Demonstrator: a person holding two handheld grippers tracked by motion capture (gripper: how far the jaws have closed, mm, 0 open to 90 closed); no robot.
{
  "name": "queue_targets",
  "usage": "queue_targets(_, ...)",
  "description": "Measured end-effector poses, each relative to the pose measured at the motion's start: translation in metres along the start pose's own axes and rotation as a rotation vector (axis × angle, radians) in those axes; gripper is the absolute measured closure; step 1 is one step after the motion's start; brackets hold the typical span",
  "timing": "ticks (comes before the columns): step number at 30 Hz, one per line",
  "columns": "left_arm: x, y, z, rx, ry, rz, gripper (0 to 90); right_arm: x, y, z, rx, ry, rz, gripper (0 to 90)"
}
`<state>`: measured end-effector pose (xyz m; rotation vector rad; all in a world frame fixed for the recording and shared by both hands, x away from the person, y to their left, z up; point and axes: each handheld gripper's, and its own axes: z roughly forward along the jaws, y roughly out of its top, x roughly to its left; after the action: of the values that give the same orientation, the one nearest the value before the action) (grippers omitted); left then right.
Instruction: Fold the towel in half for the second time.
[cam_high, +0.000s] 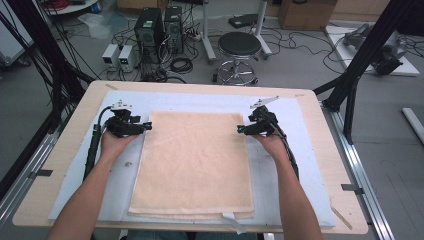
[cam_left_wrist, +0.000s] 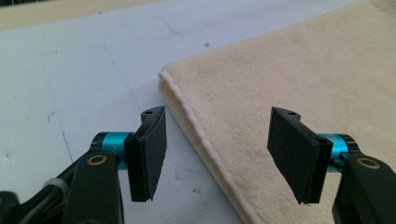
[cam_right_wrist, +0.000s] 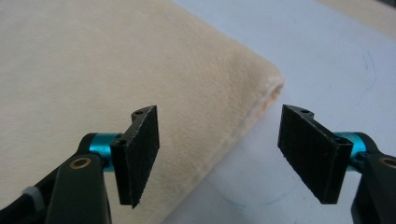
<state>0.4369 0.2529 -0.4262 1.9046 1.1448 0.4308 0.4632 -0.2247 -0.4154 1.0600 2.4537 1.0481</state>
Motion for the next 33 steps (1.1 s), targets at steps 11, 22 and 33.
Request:
queue_targets(11,-0.004,-0.008,0.024,0.036,-0.02,-0.041,53.6,-0.009,-0.009,0.022,0.023,0.015,0.093,45.9)
queue_targets(22,-0.005,-0.006,0.025,0.038,-0.069,-0.083,82.0,-0.004,-0.004,0.025,0.025,0.135,0.094,83.0)
queue_targets(33,-0.01,0.007,-0.004,-0.058,-0.124,-0.043,83.8,0.005,0.01,-0.01,-0.059,0.206,0.026,84.1)
